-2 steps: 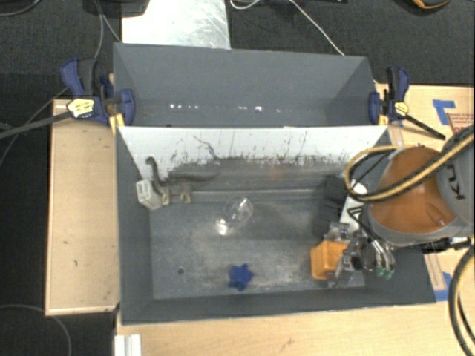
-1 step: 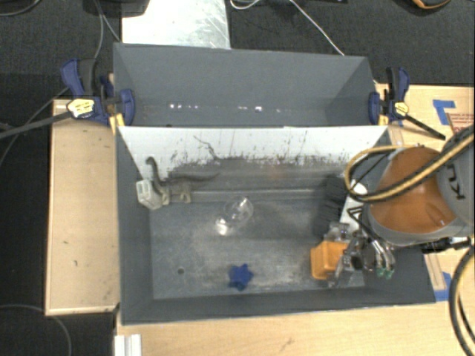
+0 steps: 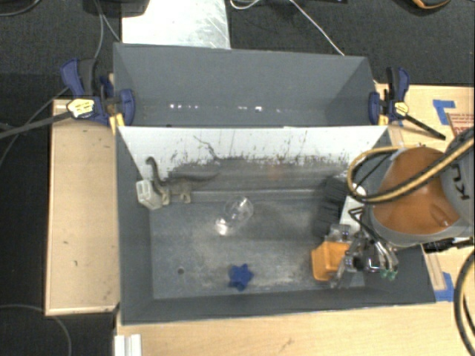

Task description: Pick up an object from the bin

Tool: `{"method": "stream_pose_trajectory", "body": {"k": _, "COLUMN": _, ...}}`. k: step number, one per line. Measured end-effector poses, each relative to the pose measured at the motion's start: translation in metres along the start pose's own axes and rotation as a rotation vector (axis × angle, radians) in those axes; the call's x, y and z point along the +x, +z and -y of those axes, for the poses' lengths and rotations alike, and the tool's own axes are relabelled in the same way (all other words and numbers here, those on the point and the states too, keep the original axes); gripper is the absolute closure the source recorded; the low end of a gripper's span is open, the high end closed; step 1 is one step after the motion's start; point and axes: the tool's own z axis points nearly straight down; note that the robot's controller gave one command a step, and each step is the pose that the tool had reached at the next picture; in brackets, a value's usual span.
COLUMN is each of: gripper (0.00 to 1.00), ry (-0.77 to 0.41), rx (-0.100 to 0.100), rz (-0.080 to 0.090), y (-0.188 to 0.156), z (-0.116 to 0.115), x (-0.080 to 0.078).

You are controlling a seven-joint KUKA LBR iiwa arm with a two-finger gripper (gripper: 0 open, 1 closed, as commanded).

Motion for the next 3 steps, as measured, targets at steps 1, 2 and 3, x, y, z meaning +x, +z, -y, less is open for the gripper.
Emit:
{"method": "stream_pose_trajectory", "body": {"k": 1, "gripper": 1.0, "ry": 0.003, "rx": -0.001, "rz": -0.002, "y": 0.007, "z": -0.001, "x": -0.01}}
{"method": "stream_pose_trajectory", "body": {"k": 2, "gripper": 1.0, "ry": 0.009, "rx": 0.0, "rz": 0.001, "y": 0.005, "z": -0.004, "x": 0.0}}
{"method": "stream_pose_trajectory", "body": {"k": 3, "gripper": 1.0, "ry": 0.012, "rx": -0.004, "rz": -0.008, "y": 0.007, "z": 0.0, "x": -0.016}}
